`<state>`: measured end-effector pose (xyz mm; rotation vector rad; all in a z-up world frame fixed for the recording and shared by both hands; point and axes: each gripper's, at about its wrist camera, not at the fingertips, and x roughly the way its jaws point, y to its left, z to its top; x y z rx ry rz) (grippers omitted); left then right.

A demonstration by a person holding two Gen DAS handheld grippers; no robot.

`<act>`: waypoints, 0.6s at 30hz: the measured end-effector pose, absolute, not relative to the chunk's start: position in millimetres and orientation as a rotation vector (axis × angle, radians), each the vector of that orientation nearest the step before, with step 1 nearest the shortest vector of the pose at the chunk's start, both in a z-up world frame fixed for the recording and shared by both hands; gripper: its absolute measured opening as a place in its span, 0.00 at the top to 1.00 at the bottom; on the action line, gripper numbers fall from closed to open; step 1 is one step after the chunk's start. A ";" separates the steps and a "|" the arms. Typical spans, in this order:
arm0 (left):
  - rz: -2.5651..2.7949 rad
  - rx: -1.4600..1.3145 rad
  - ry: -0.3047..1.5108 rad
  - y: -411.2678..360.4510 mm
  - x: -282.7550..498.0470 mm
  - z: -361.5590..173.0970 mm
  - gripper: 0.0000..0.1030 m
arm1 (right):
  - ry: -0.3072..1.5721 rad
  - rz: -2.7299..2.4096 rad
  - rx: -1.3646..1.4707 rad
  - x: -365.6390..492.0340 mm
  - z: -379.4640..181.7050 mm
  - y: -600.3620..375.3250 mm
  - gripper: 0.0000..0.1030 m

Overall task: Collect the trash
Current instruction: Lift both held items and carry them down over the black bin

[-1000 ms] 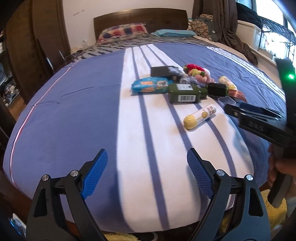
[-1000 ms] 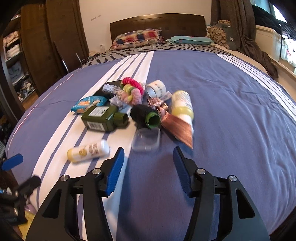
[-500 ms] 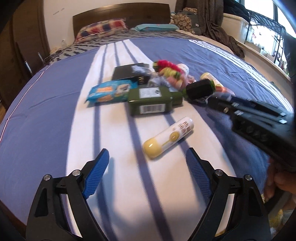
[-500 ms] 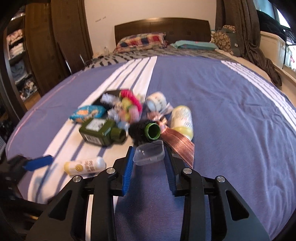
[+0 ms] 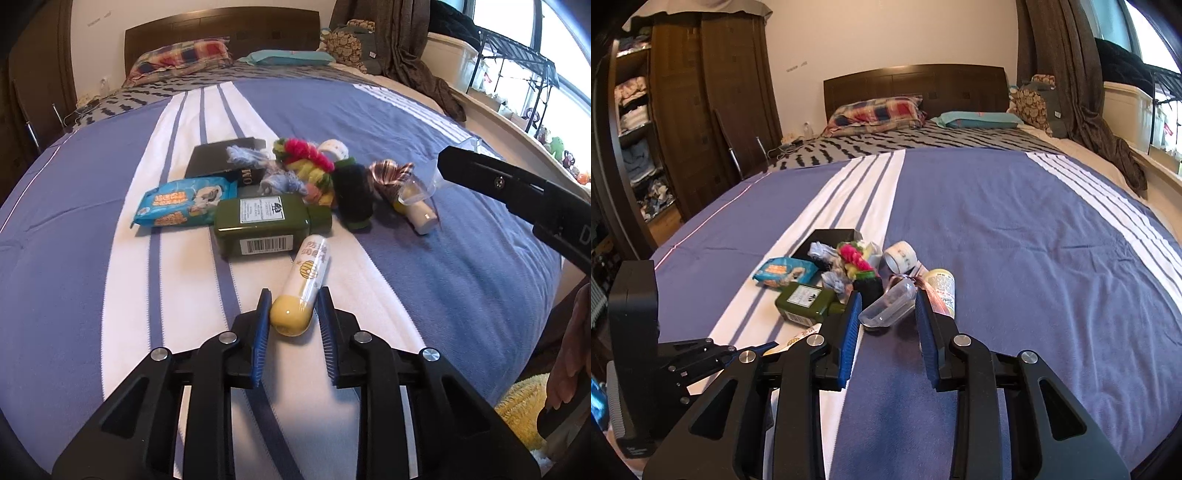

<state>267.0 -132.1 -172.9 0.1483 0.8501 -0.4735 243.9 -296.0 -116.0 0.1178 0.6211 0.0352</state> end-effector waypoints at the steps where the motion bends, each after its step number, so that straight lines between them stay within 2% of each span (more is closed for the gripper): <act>1: -0.472 0.147 0.842 -130.4 264.1 -169.3 0.79 | 0.617 0.038 0.114 241.6 -113.8 -294.4 0.71; 3: -0.472 0.143 0.826 -125.3 257.1 -160.9 0.80 | 0.611 0.045 0.114 236.2 -110.1 -290.2 0.71; 4: -0.471 0.142 0.818 -123.1 254.0 -156.7 0.80 | 0.607 0.047 0.114 232.8 -107.7 -288.2 0.76; 5: -0.471 0.141 0.810 -121.6 249.7 -152.7 0.80 | 0.603 0.049 0.113 229.6 -105.7 -287.0 0.86; 6: -0.471 0.140 0.799 -119.6 243.9 -146.9 0.81 | 0.601 0.053 0.114 226.4 -102.9 -284.6 0.91; 18: -0.432 0.116 0.709 -85.1 178.8 -102.9 0.81 | 0.597 0.074 0.111 187.7 -89.1 -268.4 0.91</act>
